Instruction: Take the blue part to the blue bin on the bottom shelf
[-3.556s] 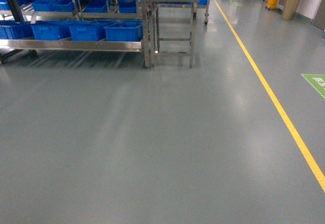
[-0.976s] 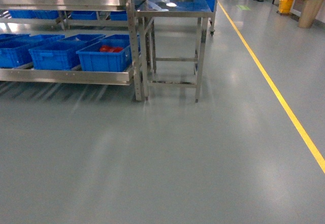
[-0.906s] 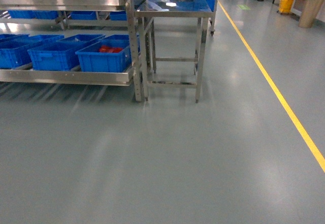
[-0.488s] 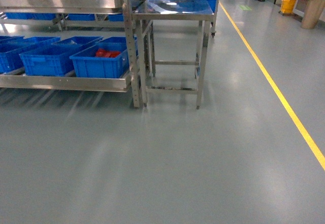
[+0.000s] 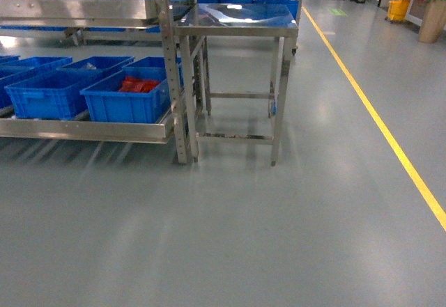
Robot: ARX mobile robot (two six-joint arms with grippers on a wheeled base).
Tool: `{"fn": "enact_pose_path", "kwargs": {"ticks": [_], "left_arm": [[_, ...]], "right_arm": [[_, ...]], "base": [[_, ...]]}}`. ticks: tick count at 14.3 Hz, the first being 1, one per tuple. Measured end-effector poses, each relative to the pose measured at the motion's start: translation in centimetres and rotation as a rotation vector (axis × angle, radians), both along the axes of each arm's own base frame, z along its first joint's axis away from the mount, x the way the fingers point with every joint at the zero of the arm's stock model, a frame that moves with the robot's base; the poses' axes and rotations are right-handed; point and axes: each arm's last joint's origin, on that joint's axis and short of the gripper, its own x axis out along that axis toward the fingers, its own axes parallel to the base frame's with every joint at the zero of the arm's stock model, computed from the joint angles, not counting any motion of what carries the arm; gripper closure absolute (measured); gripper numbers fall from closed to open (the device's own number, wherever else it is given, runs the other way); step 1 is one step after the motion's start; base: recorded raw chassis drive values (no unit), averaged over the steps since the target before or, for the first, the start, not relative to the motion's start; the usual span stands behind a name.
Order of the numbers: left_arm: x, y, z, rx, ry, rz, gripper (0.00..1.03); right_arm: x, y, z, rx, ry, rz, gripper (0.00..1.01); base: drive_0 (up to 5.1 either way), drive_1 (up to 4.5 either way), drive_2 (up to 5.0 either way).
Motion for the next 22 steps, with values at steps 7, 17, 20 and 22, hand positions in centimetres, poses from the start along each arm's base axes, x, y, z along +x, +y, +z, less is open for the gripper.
{"fn": "enact_pose_path", "kwargs": {"ticks": [7, 17, 20, 22], "left_arm": [[-0.01, 0.01, 0.01, 0.000, -0.002, 0.001, 0.60], [-0.02, 0.00, 0.03, -0.001, -0.003, -0.001, 0.60], [-0.01, 0.00, 0.03, -0.001, -0.004, -0.001, 0.60], [-0.01, 0.00, 0.02, 0.000, -0.002, -0.001, 0.60]], "right_arm": [[0.00, 0.00, -0.01, 0.000, 0.001, 0.000, 0.03], [0.00, 0.00, 0.00, 0.000, 0.000, 0.000, 0.03], [0.00, 0.00, 0.03, 0.000, -0.003, 0.000, 0.03], [0.00, 0.00, 0.01, 0.000, -0.001, 0.000, 0.03]], "base": [[0.1, 4.25, -4.1], [0.1, 4.25, -4.1], [0.1, 4.25, -4.1], [0.0, 4.19, -4.1]]}}
